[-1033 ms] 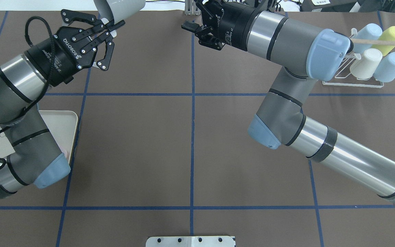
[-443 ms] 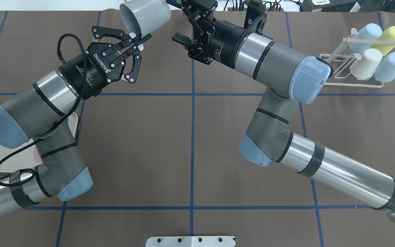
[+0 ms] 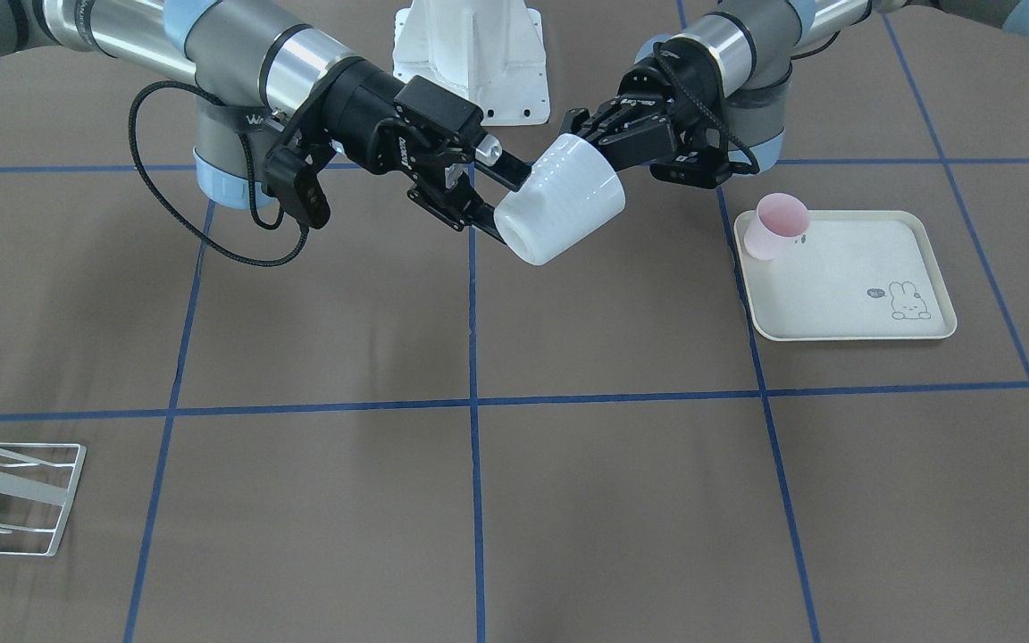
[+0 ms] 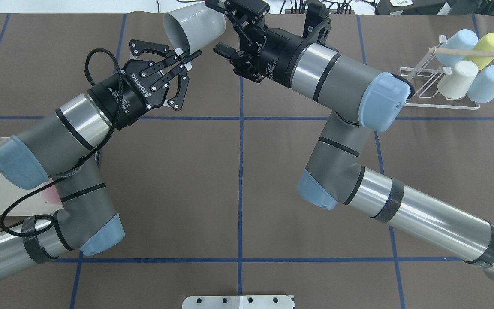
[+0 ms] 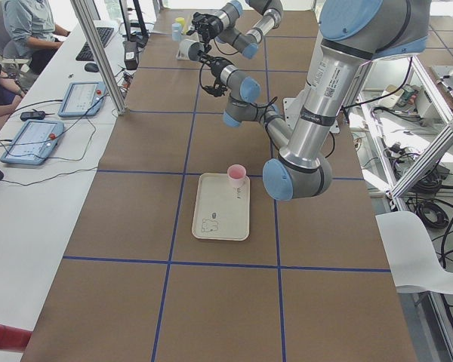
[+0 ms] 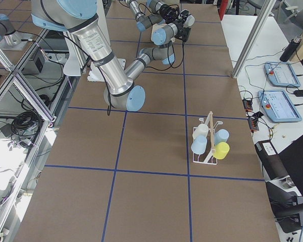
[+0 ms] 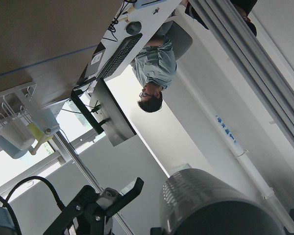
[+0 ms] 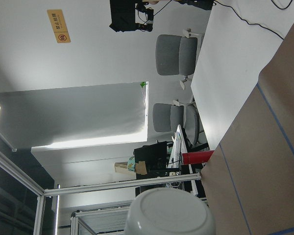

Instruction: Transfer IKEA cup to right arm and place on rack

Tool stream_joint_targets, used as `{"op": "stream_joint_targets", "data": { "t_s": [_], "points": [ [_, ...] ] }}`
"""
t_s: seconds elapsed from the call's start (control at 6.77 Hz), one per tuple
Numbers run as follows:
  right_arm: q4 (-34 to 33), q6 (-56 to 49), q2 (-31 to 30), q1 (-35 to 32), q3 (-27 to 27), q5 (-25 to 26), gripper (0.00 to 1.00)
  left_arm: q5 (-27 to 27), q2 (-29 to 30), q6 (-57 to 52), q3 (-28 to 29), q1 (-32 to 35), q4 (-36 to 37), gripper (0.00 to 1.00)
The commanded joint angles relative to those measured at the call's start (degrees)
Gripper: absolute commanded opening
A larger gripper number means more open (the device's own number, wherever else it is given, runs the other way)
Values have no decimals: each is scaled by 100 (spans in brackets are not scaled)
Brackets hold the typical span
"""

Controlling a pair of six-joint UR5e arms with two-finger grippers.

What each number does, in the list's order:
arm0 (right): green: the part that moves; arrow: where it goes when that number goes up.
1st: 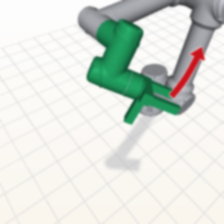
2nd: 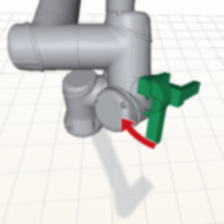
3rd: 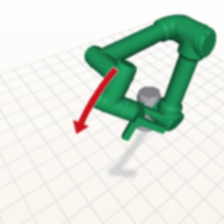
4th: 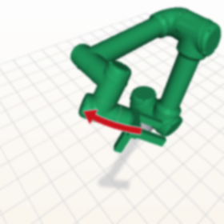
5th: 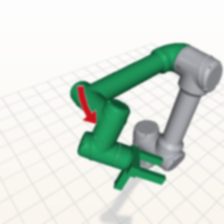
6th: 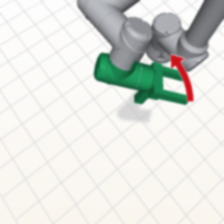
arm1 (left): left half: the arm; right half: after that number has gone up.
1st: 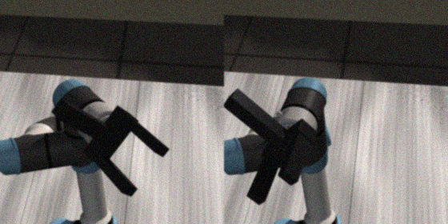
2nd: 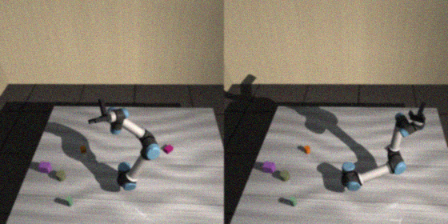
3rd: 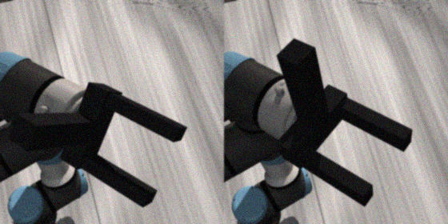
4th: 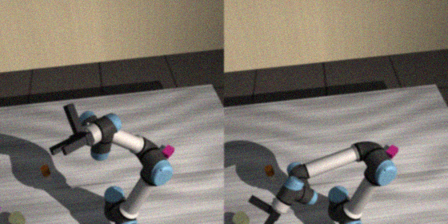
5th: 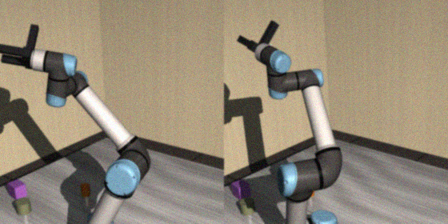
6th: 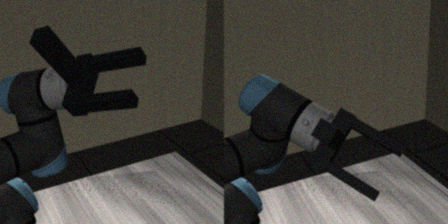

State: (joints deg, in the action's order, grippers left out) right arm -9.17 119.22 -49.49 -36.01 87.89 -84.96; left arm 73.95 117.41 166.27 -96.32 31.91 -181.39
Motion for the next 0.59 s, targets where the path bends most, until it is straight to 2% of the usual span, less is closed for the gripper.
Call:
{"op": "stream_joint_targets", "data": {
  "t_s": [0.0, 0.44],
  "points": [
    [-6, -4, 18, 6, -26, 6, 100, -12, 62, -7, -1, -53, 16, 0],
    [3, -4, 36, 6, -35, -3, 98, -126, 80, -200, 8, -246, 25, 0]
  ]
}}
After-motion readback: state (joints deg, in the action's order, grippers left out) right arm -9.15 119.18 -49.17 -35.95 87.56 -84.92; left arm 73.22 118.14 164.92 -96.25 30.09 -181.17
